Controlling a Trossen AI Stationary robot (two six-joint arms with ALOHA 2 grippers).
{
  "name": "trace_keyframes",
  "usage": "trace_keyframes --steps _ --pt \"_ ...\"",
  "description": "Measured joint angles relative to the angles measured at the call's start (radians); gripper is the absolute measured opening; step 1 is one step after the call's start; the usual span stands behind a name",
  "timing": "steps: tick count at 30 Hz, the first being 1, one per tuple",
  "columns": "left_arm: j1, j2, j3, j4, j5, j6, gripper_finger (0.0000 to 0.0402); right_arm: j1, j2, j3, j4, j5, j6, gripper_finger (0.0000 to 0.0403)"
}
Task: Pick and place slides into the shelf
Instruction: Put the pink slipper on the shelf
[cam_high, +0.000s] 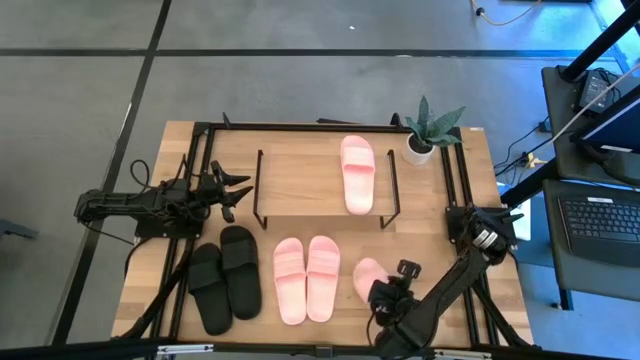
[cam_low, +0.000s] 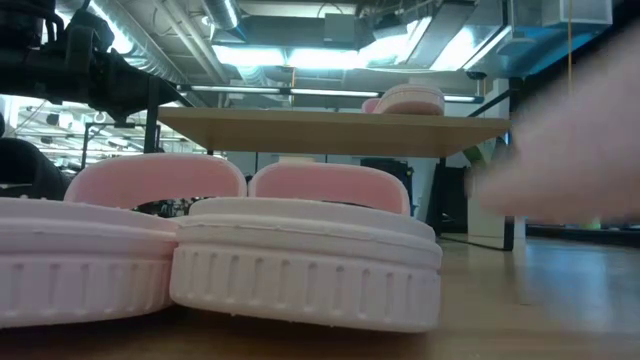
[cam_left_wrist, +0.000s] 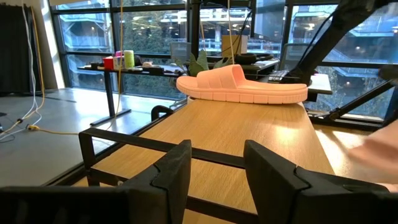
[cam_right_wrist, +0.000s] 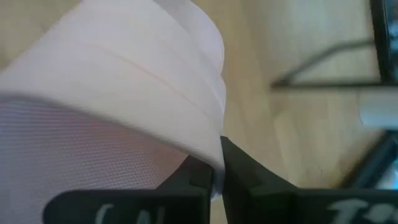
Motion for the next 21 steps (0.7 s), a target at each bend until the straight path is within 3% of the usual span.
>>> trace_keyframes --steps 7,13,21 --pt "0.000 0.000 0.000 0.000 0.000 0.000 0.0141 -0.045 -0.126 0.148 -0.003 0.362 -0.126 0.0016" --pt "0.000 0.000 0.000 0.000 0.000 0.000 0.0141 -0.182 -0.176 0.237 -0.005 0.560 -0.315 0.0016" --pt "0.000 0.000 0.000 0.000 0.000 -0.001 0.0141 -0.501 -0.176 0.307 0.015 0.576 -0.396 0.0016"
